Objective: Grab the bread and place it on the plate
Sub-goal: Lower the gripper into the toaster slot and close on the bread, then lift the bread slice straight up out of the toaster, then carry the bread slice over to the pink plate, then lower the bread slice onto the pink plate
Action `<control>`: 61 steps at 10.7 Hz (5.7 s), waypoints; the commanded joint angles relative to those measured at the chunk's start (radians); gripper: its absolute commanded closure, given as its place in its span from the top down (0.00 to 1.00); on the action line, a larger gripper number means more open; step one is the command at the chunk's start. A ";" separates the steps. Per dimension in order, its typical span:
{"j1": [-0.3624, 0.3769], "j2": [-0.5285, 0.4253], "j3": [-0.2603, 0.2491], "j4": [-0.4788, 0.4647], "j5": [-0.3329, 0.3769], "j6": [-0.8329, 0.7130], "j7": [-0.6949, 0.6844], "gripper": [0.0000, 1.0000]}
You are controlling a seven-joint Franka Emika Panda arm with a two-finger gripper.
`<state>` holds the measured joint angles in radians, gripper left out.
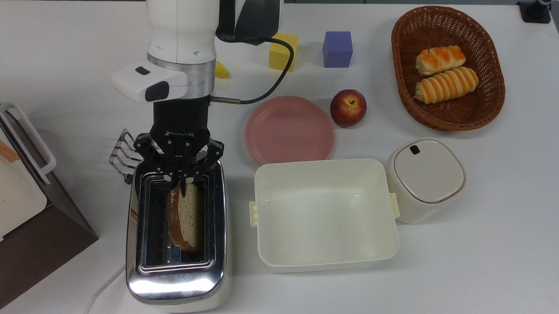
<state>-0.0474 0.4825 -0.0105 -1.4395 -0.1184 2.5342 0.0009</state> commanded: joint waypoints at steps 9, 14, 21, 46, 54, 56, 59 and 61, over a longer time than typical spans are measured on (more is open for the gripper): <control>-0.003 -0.295 0.040 -0.049 0.005 -0.140 -0.016 0.00; 0.053 -0.476 0.038 -0.131 0.069 -0.530 -0.134 0.00; 0.106 -0.403 0.038 -0.217 0.080 -0.626 -0.191 0.00; 0.210 -0.311 0.073 -0.280 0.081 -0.670 -0.243 0.00; 0.190 -0.306 0.073 -0.279 0.146 -0.660 -0.248 0.00; 0.192 -0.306 0.073 -0.282 0.146 -0.660 -0.246 0.00; 0.190 -0.305 0.072 -0.280 0.143 -0.660 -0.240 1.00; 0.190 -0.306 0.072 -0.279 0.143 -0.660 -0.239 1.00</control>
<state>0.1440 0.1877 0.0661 -1.7076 0.0006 1.8723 -0.2318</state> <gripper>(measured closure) 0.414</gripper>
